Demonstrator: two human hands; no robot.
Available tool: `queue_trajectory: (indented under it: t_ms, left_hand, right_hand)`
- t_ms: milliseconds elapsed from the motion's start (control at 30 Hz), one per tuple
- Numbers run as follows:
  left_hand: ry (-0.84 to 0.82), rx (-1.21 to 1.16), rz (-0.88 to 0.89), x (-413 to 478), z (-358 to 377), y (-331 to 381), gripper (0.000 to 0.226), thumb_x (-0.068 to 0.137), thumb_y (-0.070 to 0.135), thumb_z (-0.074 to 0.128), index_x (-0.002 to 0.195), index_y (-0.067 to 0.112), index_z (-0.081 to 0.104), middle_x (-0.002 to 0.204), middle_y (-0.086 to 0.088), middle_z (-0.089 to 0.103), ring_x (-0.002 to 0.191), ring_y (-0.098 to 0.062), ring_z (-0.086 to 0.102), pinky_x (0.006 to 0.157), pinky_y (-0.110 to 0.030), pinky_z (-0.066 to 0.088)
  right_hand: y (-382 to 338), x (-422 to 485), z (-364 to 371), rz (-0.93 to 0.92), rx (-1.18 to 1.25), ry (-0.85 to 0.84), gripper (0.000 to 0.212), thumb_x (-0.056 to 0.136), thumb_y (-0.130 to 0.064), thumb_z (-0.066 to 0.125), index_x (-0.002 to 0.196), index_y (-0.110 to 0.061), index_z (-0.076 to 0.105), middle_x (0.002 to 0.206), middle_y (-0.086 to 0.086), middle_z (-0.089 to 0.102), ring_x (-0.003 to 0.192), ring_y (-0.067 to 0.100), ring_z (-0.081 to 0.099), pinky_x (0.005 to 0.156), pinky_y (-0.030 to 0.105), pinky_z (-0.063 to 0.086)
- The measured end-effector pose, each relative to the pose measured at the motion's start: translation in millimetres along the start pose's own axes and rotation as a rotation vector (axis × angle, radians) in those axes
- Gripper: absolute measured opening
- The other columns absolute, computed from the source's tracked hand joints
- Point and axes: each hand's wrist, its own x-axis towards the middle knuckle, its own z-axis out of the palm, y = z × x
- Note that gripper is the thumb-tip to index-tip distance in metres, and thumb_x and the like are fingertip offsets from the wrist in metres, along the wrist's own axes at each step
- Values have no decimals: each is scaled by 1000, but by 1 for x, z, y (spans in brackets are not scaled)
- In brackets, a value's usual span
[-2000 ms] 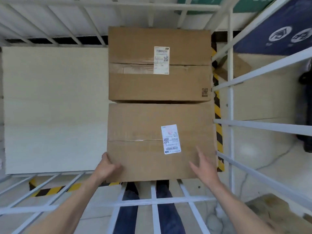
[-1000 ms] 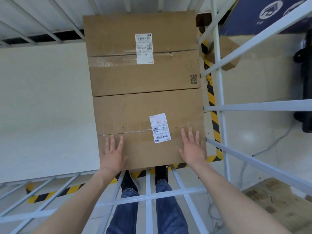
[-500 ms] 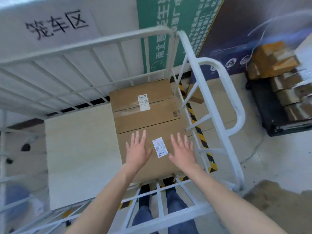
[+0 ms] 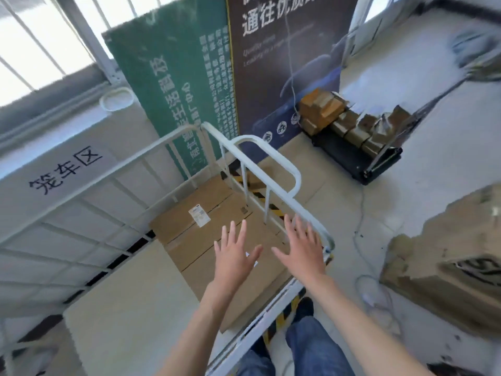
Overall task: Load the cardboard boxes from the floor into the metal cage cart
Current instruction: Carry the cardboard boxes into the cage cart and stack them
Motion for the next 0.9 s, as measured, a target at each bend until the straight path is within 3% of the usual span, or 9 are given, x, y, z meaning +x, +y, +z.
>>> queue_trajectory:
  t_ms: [200, 467, 900]
  left_hand:
    - [-95, 46, 316, 14, 24, 136, 80, 96, 64, 40, 160, 31, 5, 168, -3, 2, 153, -25, -7, 120, -54, 4]
    - [-278, 118, 717, -8, 120, 344, 74, 96, 65, 37, 158, 38, 6, 168, -2, 2, 153, -26, -6, 120, -52, 5]
    - [-477, 155, 866, -40, 239, 537, 75, 96, 65, 39, 159, 36, 9, 168, 0, 1, 153, -22, -8, 122, -50, 3]
  right_hand:
    - [102, -56, -55, 290, 89, 151, 91, 93, -69, 41, 158, -32, -12, 168, 4, -11, 154, 31, -7, 123, 51, 8]
    - [273, -146, -108, 655, 185, 340, 88, 96, -62, 44, 159, -30, -6, 168, 4, -9, 154, 30, -4, 123, 48, 6]
    - [456, -210, -134, 890, 372, 421, 89, 95, -67, 44, 159, -31, -6, 168, 3, -10, 154, 29, -2, 123, 46, 11]
